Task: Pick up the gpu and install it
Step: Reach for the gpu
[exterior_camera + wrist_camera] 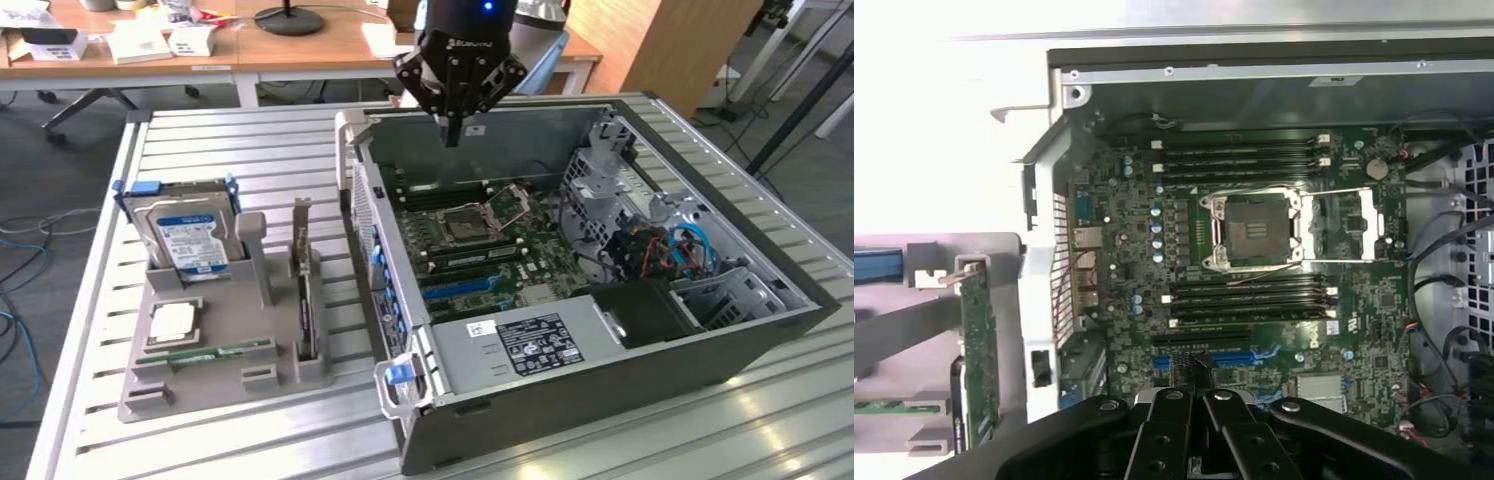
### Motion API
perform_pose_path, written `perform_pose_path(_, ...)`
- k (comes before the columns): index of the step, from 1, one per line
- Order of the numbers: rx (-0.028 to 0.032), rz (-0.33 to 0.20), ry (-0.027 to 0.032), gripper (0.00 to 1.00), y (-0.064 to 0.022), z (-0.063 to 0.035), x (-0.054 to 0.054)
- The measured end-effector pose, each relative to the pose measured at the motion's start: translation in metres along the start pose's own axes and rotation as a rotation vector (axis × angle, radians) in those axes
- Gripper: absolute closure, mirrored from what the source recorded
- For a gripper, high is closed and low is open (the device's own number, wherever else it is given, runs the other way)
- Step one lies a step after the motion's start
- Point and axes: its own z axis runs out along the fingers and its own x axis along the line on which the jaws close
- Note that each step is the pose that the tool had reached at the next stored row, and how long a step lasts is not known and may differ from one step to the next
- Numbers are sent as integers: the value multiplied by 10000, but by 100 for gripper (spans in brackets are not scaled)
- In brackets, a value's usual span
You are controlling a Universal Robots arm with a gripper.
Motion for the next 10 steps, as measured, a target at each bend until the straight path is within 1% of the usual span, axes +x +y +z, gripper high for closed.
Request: perform_pose_path(10,-1,1,-1,90,-26,1,397)
